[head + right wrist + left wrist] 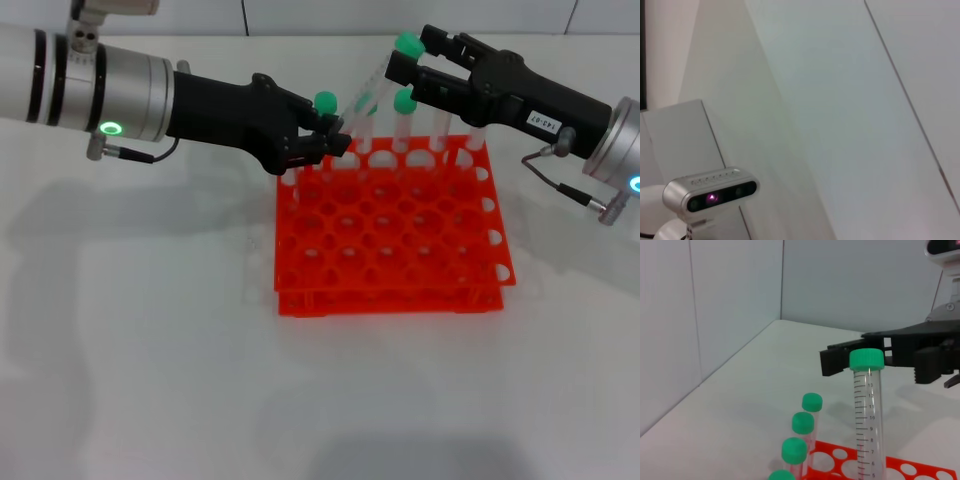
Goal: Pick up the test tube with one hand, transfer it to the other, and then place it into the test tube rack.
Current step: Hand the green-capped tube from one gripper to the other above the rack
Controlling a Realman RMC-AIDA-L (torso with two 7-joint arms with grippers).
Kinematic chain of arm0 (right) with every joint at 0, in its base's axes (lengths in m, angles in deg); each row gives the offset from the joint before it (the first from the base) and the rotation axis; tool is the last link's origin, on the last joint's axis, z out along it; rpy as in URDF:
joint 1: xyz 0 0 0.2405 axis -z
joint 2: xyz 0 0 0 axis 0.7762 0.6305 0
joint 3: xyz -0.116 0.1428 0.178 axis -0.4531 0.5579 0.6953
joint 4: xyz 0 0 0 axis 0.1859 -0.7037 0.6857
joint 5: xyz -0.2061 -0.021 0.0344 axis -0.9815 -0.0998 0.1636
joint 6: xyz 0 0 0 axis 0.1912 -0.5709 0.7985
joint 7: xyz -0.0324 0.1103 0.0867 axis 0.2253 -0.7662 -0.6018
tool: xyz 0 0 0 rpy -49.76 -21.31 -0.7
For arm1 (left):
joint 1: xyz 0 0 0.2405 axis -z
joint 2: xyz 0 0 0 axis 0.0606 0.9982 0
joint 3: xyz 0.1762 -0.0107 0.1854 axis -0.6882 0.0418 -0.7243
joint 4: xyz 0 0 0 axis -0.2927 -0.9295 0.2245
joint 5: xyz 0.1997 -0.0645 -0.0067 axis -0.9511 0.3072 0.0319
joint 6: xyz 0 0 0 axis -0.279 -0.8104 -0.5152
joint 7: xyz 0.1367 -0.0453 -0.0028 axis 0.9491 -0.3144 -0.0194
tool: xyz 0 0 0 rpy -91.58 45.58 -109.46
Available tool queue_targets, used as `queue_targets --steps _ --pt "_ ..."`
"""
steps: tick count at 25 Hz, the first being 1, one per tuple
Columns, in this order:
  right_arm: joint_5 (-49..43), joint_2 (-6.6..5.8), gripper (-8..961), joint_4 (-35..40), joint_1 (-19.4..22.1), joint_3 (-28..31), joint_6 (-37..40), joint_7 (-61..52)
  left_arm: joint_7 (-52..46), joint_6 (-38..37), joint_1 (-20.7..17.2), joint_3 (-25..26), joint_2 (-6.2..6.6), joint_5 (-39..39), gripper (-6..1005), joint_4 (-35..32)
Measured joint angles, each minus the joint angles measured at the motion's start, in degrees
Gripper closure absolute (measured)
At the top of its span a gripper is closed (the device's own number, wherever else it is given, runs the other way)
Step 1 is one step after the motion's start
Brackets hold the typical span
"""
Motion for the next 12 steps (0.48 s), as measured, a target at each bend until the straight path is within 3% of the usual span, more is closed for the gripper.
queue_targets --steps 12 --pt "1.03 -0.01 146 -0.36 0.15 -0.08 -0.14 0.16 0.19 0.54 0.00 -0.01 -0.33 -0.03 771 0.00"
